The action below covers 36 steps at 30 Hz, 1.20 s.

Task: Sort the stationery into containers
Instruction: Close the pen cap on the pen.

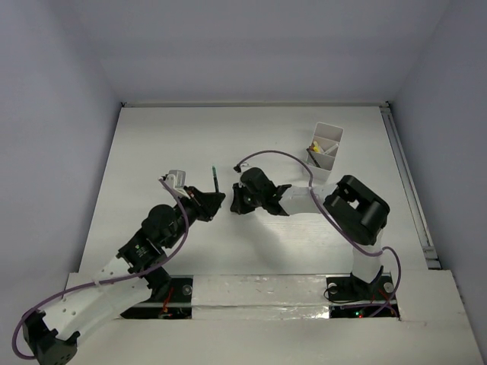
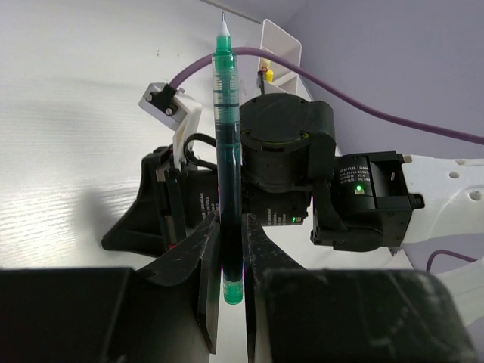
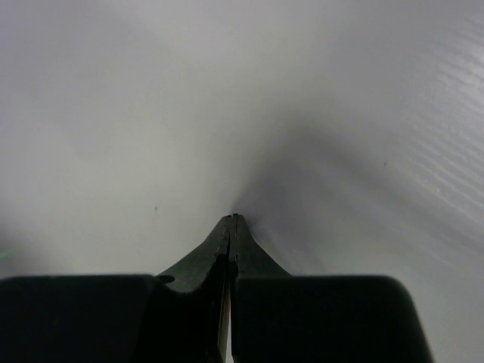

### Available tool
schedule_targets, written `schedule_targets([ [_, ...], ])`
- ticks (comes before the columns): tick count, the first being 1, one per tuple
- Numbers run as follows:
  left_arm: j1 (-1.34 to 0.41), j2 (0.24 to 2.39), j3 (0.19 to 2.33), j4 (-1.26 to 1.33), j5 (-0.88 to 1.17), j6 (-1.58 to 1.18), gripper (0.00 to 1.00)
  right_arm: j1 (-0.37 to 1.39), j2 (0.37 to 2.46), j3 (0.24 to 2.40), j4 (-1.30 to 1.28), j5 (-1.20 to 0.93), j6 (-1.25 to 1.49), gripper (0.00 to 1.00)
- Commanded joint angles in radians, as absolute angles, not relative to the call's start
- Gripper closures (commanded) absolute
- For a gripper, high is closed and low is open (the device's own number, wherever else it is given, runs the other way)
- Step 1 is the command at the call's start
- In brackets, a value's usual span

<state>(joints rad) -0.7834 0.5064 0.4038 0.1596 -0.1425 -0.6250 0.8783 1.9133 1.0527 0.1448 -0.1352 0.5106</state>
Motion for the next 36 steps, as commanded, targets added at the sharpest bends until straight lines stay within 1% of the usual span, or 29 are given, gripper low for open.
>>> schedule_targets([
  [1, -0.778, 0.512, 0.393, 0.206, -0.141, -0.615, 1.00, 0.884, 1.930, 1.112, 0.225, -0.040, 0.558, 0.98],
  [3, -0.778, 0.517, 0.390, 0.209, -0.141, -0.617, 1.00, 0.884, 1.950, 1.130, 0.232, 0.041, 0.578, 0.98],
  [9, -0.778, 0.523, 0.387, 0.212, -0.144, -0.617, 1.00, 0.874, 1.951, 1.172, 0.241, 0.046, 0.588, 0.98],
  [13, -0.769, 0.531, 0.390, 0.215, -0.144, -0.612, 1.00, 0.874, 1.901, 1.183, 0.213, 0.008, 0.540, 0.88],
  [15, -0.769, 0.534, 0.393, 0.215, -0.146, -0.609, 1.00, 0.874, 1.875, 1.189, 0.177, 0.008, 0.477, 0.61],
  [16, -0.769, 0.534, 0.397, 0.215, -0.149, -0.607, 1.00, 0.874, 1.853, 1.193, 0.123, 0.006, 0.456, 0.45],
  [18, -0.769, 0.532, 0.403, 0.212, -0.153, -0.603, 1.00, 0.874, 1.832, 1.190, 0.081, 0.015, 0.402, 0.39],
  [25, -0.759, 0.480, 0.478, 0.206, -0.169, -0.584, 1.00, 0.874, 1.821, 1.213, -0.112, -0.049, 0.238, 0.40],
  [29, -0.759, 0.502, 0.495, 0.187, -0.164, -0.575, 1.00, 0.874, 1.877, 1.296, -0.210, -0.130, 0.135, 0.40],
  [33, -0.759, 0.497, 0.480, 0.187, -0.155, -0.591, 1.00, 0.874, 1.937, 1.357, -0.262, -0.133, 0.097, 0.40],
  [36, -0.759, 0.482, 0.476, 0.175, -0.164, -0.591, 1.00, 0.874, 1.976, 1.396, -0.299, -0.144, 0.084, 0.42],
])
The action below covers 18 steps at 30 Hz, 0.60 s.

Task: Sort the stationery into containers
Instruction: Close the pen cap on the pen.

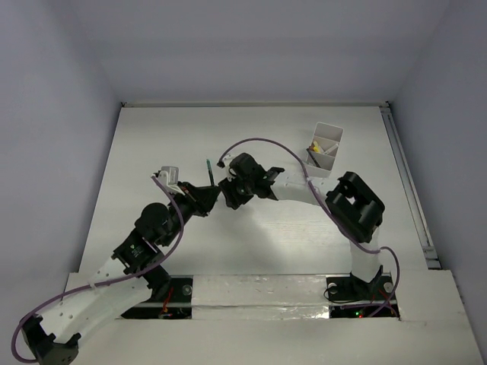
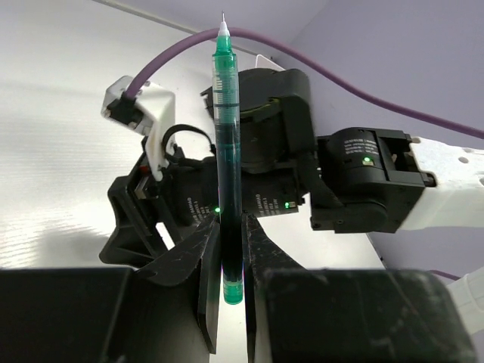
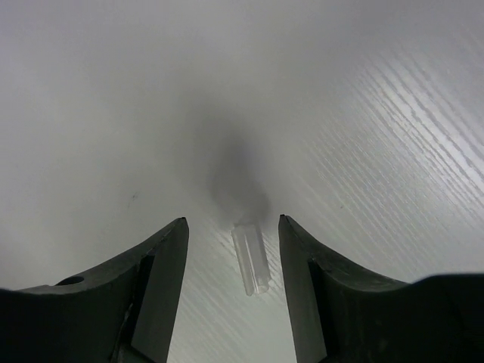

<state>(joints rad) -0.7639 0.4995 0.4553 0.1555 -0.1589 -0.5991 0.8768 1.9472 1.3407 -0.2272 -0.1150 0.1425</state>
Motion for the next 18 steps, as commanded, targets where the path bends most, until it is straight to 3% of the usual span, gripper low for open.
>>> schedule_targets([
  [1, -0.759, 0.477, 0.480, 0.173, -0.167, -0.589, 1.00, 0.874, 1.992, 1.402, -0.311, -0.140, 0.084, 0.44],
  [18, -0.750, 0.492, 0.482, 0.179, -0.167, -0.578, 1.00, 0.874, 1.990, 1.365, -0.367, -0.075, 0.077, 0.52],
])
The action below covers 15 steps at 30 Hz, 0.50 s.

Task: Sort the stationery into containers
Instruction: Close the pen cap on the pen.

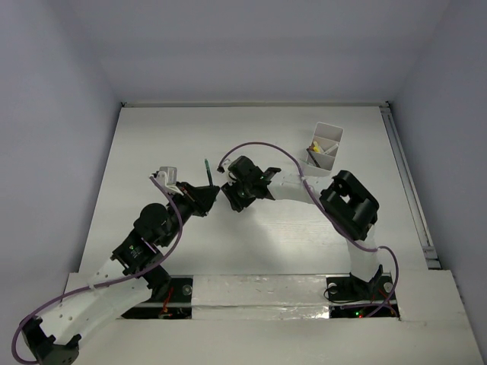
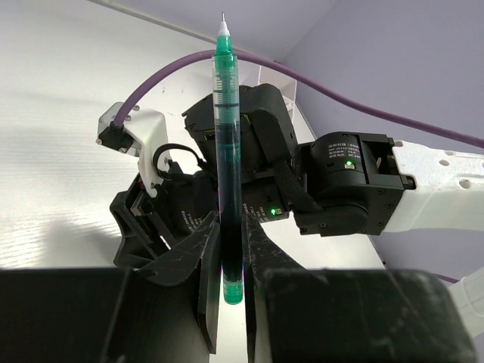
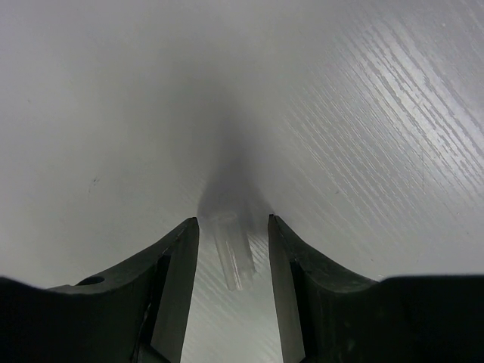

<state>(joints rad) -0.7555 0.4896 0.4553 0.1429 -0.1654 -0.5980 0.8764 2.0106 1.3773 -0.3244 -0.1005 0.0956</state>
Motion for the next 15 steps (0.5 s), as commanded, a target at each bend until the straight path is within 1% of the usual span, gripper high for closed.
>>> schedule_targets([
  [1, -0.750, 0.495, 0.482, 0.181, -0.166, -0.578, 1.00, 0.874, 1.990, 1.365, -0.374, -0.072, 0.075, 0.53],
  [5, -0.750, 0.499, 0.485, 0.183, -0.160, -0.578, 1.00, 0.874, 1.999, 1.371, -0.391, -0.026, 0.071, 0.60],
  [8, -0.750, 0.488, 0.489, 0.176, -0.161, -0.578, 1.00, 0.874, 1.987, 1.364, -0.396, -0.008, 0.068, 0.62],
  [10, -0.750, 0.485, 0.491, 0.173, -0.164, -0.577, 1.00, 0.874, 1.982, 1.356, -0.403, -0.006, 0.066, 0.62],
  [15, -0.750, 0.497, 0.492, 0.179, -0.156, -0.577, 1.00, 0.874, 1.986, 1.359, -0.433, -0.008, 0.054, 0.58],
])
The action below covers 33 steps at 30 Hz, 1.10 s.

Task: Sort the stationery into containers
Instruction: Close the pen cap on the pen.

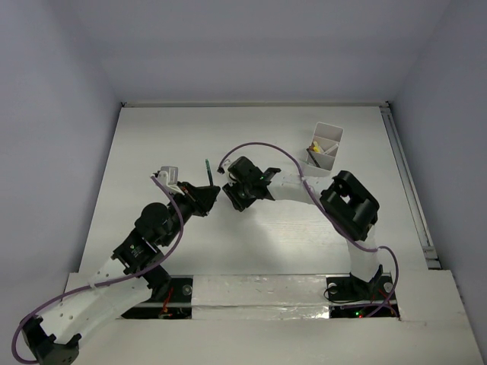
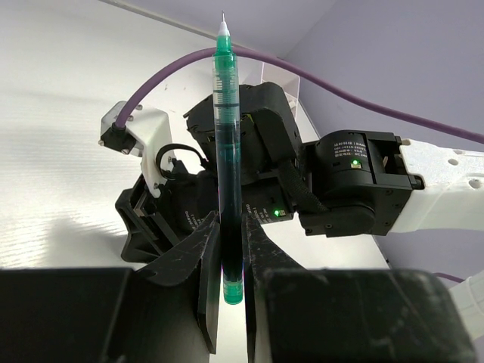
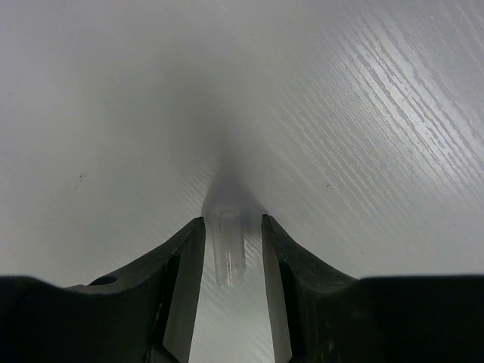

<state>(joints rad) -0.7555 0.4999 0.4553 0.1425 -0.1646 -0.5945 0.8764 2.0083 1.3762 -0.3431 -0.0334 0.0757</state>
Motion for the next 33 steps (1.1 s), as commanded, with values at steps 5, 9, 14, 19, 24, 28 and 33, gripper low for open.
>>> schedule_targets([
  [5, -0.750, 0.497, 0.491, 0.186, -0.153, -0.575, 1.00, 0.874, 1.997, 1.358, -0.446, 0.049, 0.041, 0.70],
  [9, -0.750, 0.499, 0.489, 0.186, -0.156, -0.575, 1.00, 0.874, 2.013, 1.359, -0.463, 0.109, 0.034, 0.87],
  [14, -0.750, 0.500, 0.466, 0.195, -0.149, -0.586, 1.00, 0.874, 1.961, 1.324, -0.402, 0.101, 0.060, 1.00],
  [19, -0.750, 0.499, 0.442, 0.210, -0.127, -0.610, 1.00, 0.874, 1.898, 1.281, -0.306, 0.132, 0.118, 1.00],
  [24, -0.750, 0.488, 0.388, 0.251, -0.071, -0.647, 1.00, 0.855, 1.795, 1.210, -0.175, 0.156, 0.214, 1.00],
  [28, -0.750, 0.492, 0.315, 0.376, 0.061, -0.667, 1.00, 0.804, 1.619, 1.126, -0.014, 0.175, 0.314, 1.00],
  [33, -0.750, 0.554, 0.219, 0.576, 0.196, -0.727, 1.00, 0.726, 1.398, 0.942, 0.286, 0.254, 0.451, 1.00],
])
